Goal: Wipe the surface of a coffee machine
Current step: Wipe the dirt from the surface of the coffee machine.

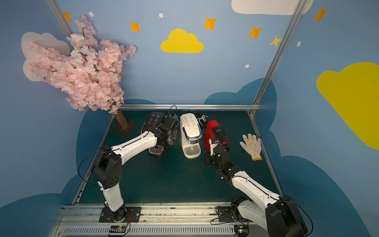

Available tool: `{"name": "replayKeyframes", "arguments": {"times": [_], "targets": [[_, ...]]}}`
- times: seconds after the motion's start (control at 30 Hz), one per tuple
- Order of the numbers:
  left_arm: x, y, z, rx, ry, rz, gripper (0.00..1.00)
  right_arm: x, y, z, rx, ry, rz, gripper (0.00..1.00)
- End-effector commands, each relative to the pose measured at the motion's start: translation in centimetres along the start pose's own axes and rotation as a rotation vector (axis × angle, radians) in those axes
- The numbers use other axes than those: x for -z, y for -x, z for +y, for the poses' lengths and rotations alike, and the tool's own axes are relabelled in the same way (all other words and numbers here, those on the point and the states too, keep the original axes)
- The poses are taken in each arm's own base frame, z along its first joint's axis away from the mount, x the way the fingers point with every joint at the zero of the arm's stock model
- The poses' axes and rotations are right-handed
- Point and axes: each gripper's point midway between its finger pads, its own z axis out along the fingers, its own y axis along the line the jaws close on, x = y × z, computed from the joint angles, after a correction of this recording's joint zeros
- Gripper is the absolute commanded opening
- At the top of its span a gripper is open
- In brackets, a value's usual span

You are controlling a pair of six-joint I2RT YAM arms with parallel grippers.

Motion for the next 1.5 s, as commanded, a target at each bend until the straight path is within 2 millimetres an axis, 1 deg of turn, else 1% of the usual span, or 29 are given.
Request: {"name": "replayKeyframes", "arguments": {"times": [0.0, 0.2, 0.3, 0.4, 0.53, 0.63, 0.67, 0.8, 0.9, 1.0, 1.1, 1.17, 1.23, 1.33, 1.47], "targets": [[-1.2, -0.8, 0.4, 0.056, -0.004, 0.033, 0.03, 0.6, 1.5, 0.4, -0.001, 0.002, -0.037, 0.34], [-2.7, -4.6, 0.7, 0.049, 0.011, 0.120, 0.03, 0.5, 1.5, 0.5, -0.002, 0.007, -0.035, 0.34], [-2.9, -7.0, 1.0, 0.046, 0.021, 0.187, 0.03, 0.4, 1.4, 0.5, -0.004, 0.007, -0.033, 0.34], [-2.6, -8.9, 1.2, 0.052, 0.023, 0.223, 0.03, 0.3, 1.3, 0.5, -0.004, 0.008, -0.030, 0.34], [-1.5, -10.1, 1.1, 0.047, 0.010, 0.243, 0.03, 0.3, 1.4, 0.6, -0.006, 0.012, -0.031, 0.34], [-0.1, -9.7, 1.0, 0.042, 0.001, 0.235, 0.03, 0.3, 1.3, 0.6, -0.006, 0.015, -0.030, 0.34], [0.5, -9.1, 0.9, 0.040, -0.006, 0.221, 0.03, 0.3, 1.4, 0.6, -0.005, 0.015, -0.031, 0.34], [3.6, -5.7, 0.7, 0.032, -0.033, 0.126, 0.03, 0.2, 1.3, 0.6, -0.006, 0.013, -0.031, 0.34], [5.5, -3.1, 1.2, 0.026, -0.034, 0.047, 0.03, 0.0, 1.2, 0.6, -0.003, 0.011, -0.022, 0.34], [6.7, -0.8, 1.6, 0.000, -0.020, -0.022, 0.03, 0.1, 1.2, 0.6, -0.003, 0.012, -0.023, 0.34], [6.8, 0.6, 1.9, -0.022, 0.002, -0.075, 0.03, 0.2, 1.4, 0.6, -0.003, 0.014, -0.028, 0.34], [6.1, 0.5, 2.3, -0.022, 0.019, -0.069, 0.03, 0.3, 1.4, 0.6, -0.002, 0.011, -0.029, 0.34], [5.1, -0.1, 2.4, -0.017, 0.021, -0.039, 0.03, 0.2, 1.4, 0.5, -0.001, 0.006, -0.029, 0.34], [3.4, -1.8, 1.9, -0.019, 0.013, 0.016, 0.03, 0.2, 1.3, 0.5, 0.000, 0.008, -0.027, 0.34], [1.3, -4.9, 1.6, -0.010, 0.021, 0.097, 0.03, 0.1, 1.3, 0.5, 0.000, 0.006, -0.025, 0.34]]}}
